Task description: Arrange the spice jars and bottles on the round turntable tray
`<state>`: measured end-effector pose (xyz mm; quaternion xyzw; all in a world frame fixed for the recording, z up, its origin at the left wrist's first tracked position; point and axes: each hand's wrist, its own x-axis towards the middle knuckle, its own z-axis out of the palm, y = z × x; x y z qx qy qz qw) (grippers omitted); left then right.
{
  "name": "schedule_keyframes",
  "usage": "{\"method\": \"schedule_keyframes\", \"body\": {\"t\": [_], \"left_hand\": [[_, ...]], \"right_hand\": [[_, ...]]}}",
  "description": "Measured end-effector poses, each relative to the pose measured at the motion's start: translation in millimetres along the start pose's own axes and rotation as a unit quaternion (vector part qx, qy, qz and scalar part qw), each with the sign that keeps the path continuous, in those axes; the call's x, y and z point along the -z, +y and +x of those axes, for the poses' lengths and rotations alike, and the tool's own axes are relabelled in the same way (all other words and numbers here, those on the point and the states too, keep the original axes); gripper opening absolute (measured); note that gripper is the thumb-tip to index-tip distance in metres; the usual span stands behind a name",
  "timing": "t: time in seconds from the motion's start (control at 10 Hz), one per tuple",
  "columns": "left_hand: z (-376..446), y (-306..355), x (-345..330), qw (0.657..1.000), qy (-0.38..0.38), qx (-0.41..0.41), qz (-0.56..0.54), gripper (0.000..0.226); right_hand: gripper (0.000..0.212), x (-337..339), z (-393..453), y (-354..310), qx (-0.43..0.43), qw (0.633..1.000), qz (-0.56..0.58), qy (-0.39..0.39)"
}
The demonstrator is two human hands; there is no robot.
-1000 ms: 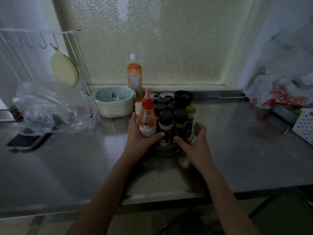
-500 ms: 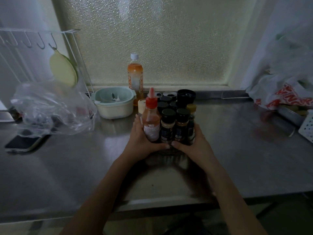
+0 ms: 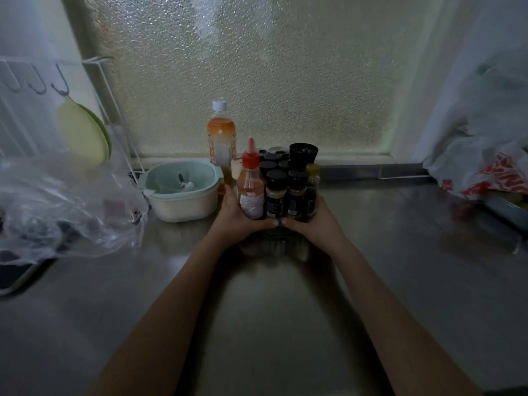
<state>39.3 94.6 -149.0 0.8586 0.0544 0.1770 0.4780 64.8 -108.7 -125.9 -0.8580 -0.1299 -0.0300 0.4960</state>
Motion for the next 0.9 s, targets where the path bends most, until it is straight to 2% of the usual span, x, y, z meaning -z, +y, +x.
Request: {"method": "schedule_keyframes", "body": {"t": [0.3,0.5,0.6,0.8,0.9], "left_hand": [[19.7,-6.4,-2.2,0.999,0.030,0.013,-0.031,0.129],[14.1,-2.1,0.4,0.998,0.040,0.028,-0.045,0.131],[8.3,2.1,1.6,0.997,0.051,0.029,-0.055,0.116],[-9.8,13.0,-2.5,0.995,0.081,0.032,-0.052,0.095],[-17.8,23.9,3.0,0.993,0.107,0.021,-0.049,0.075]], "right_hand": [[0.103,-15.6,34.1,9.3,0.006,0.999,0.033,-0.004],[0.088,-20.7,33.0,11.5,0.013,0.999,0.048,0.010],[0.085,-25.3,30.0,10.3,0.022,0.998,0.047,0.035],[0.103,-25.3,17.6,-1.6,0.007,0.998,0.026,0.055],[0.104,-9.3,7.1,-12.9,-0.013,0.997,0.021,0.070]]}}
